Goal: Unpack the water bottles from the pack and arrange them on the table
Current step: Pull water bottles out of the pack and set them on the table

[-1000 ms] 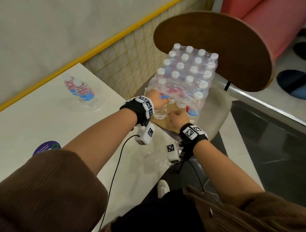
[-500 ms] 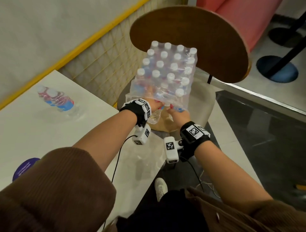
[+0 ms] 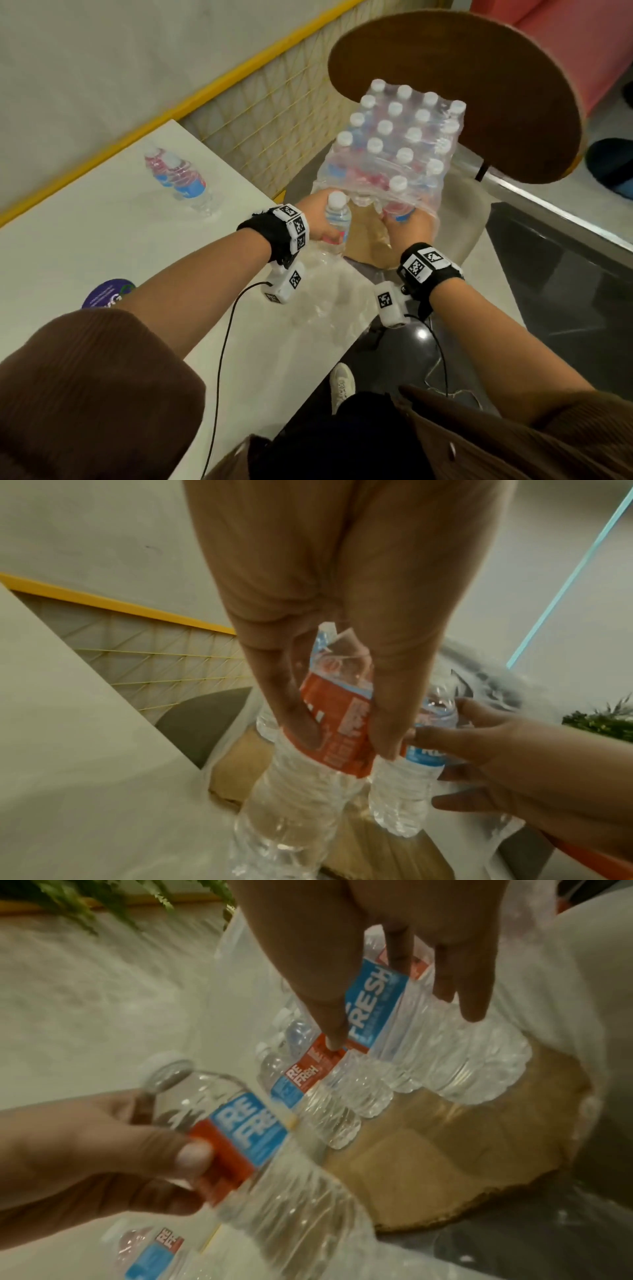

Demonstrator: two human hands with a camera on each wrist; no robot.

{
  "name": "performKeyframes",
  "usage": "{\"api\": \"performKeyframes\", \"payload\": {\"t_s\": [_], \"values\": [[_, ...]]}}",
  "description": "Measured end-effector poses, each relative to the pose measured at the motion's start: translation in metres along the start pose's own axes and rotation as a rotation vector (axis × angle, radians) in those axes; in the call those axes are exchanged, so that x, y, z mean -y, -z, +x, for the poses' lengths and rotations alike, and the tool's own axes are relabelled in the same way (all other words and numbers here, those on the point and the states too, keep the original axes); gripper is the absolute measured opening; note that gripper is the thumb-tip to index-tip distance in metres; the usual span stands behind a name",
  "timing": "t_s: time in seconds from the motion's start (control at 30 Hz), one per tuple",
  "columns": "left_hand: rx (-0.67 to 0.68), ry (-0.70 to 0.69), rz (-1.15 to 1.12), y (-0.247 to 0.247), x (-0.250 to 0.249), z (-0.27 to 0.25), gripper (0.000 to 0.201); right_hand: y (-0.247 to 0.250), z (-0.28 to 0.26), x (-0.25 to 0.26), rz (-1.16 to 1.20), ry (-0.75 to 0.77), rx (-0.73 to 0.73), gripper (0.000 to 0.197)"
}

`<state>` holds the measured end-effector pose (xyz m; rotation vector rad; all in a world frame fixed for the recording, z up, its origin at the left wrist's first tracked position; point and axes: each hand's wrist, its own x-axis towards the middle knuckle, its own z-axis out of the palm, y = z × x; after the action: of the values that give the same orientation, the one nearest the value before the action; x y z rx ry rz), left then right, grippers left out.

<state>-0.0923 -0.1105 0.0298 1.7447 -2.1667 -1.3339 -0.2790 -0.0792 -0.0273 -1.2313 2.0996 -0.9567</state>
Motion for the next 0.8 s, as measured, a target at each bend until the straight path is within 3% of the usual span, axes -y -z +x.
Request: {"api": "performKeyframes", "payload": {"t_s": [0.13, 0.2, 0.3, 0.47, 0.67, 0.8], "values": [[0.003, -0.047, -0.005, 0.026, 0.023, -0.045, 0.047, 0.001, -0.033, 0.012, 0.112, 0.092, 0.253, 0.048], [0.047, -0.009, 0.004, 0.040, 0.039, -0.069, 0.046, -0.005, -0.063, 0.024, 0.270, 0.155, 0.496, 0.059], [0.086, 0.092, 0.121, 0.055, 0.066, -0.103, 0.041, -0.028, -0.100, 0.037, 0.164, 0.298, 0.811, 0.071], [0.053, 0.280, 0.152, 0.056, 0.114, -0.146, 0.055, -0.073, -0.161, 0.064, 0.004, 0.501, 1.183, 0.069], [0.159, 0.456, -0.023, 0.070, 0.139, -0.180, 0.051, -0.115, -0.224, 0.084, -0.180, 0.619, 1.485, 0.072], [0.248, 0.472, 0.152, 0.076, 0.147, -0.197, 0.051, -0.132, -0.259, 0.102, -0.204, 0.703, 1.581, 0.073]]}}
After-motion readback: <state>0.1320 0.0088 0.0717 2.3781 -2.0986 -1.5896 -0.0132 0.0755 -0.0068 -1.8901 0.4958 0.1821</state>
